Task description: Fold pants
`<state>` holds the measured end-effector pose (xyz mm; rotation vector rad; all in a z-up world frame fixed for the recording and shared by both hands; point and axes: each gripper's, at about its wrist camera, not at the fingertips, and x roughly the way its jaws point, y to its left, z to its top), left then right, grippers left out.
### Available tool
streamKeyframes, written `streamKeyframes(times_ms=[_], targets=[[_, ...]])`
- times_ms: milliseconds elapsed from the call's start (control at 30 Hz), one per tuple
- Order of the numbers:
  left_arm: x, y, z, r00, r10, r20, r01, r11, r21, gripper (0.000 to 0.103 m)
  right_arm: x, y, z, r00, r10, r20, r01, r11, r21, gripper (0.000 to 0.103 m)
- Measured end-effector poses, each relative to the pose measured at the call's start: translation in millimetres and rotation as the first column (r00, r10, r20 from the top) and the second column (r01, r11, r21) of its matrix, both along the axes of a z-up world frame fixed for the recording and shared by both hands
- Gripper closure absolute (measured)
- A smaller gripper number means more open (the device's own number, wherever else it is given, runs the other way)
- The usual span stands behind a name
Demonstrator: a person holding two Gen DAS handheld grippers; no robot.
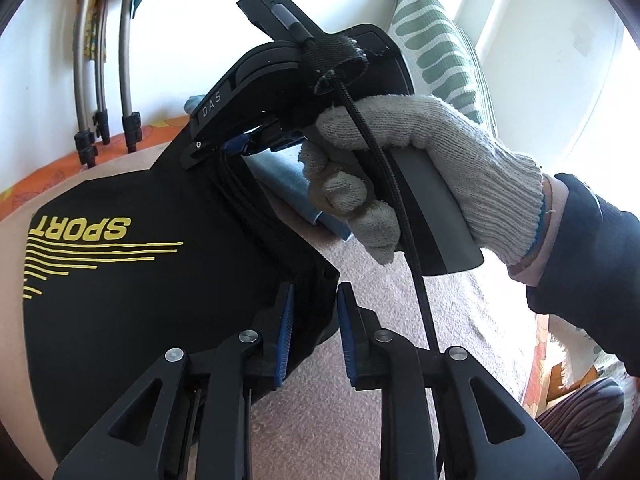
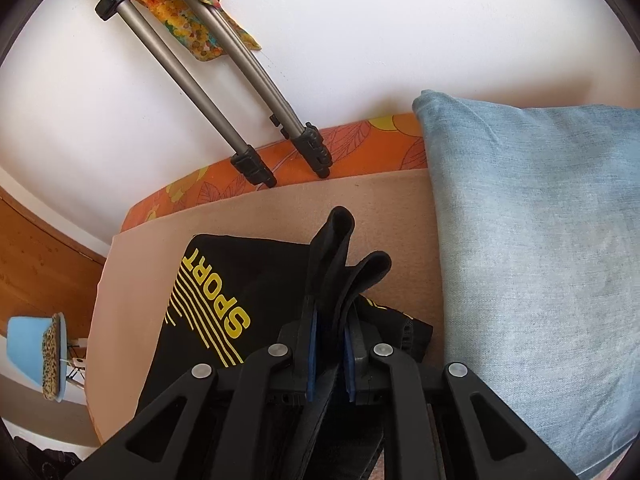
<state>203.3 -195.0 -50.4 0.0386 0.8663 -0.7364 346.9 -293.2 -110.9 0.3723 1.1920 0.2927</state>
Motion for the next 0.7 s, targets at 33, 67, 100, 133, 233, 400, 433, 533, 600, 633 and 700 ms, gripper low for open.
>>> streamKeyframes(times_ms=[33, 67, 100, 133, 233, 400, 433, 533, 600, 633, 700], targets=[[-5, 0, 2, 1.000, -0.014, 0.006, 0.014, 1.000, 0.008, 0.078, -1, -2, 2, 1.000, -0.006, 0.007, 0.006, 1.000, -0.002, 0.077], [-10, 2, 5, 1.000, -0.026, 0.016, 0.025, 1.000, 0.015, 0.078, -2, -4, 4, 1.000, -0.010, 0.013, 0.010, 1.000, -0.001, 0.076], [-15, 5, 8, 0.999, -0.028, 0.026, 0.028, 0.999, 0.023, 0.078, -4, -5, 6, 1.000, -0.012, 0.016, 0.012, 1.000, -0.006, 0.076], [-19, 11, 11, 0.999, -0.025, 0.032, 0.025, 0.999, 0.026, 0.077, -6, -5, 8, 1.000, -0.013, 0.020, 0.014, 1.000, -0.026, 0.074], [-23, 41, 19, 0.999, 0.028, 0.036, -0.029, 0.999, 0.028, 0.074, -16, -7, 17, 0.999, -0.020, 0.040, 0.023, 0.997, -0.067, 0.067], [-13, 102, 24, 0.985, 0.161, 0.067, -0.166, 0.983, 0.083, 0.074, -50, -6, 33, 0.998, -0.023, 0.055, 0.028, 0.995, -0.094, 0.067], [-9, 114, 23, 0.979, 0.193, 0.068, -0.199, 0.975, 0.096, 0.074, -60, -4, 36, 0.998, -0.019, 0.056, 0.024, 0.996, -0.086, 0.067], [3, 148, 19, 0.961, 0.271, 0.048, -0.275, 0.955, 0.114, 0.074, -89, -1, 40, 0.999, -0.016, 0.037, 0.018, 0.999, -0.051, 0.064], [12, 167, 14, 0.948, 0.317, 0.019, -0.317, 0.941, 0.119, 0.074, -105, 2, 39, 1.000, -0.012, 0.011, 0.012, 0.999, -0.038, 0.058], [16, 173, 10, 0.943, 0.333, 0.000, -0.331, 0.936, 0.122, 0.074, -112, 5, 38, 1.000, -0.006, 0.002, 0.006, 0.999, -0.033, 0.058], [22, 185, 4, 0.931, 0.365, -0.032, -0.359, 0.926, 0.120, 0.071, -122, 11, 36, 1.000, 0.007, 0.002, -0.007, 0.999, -0.040, 0.059]])
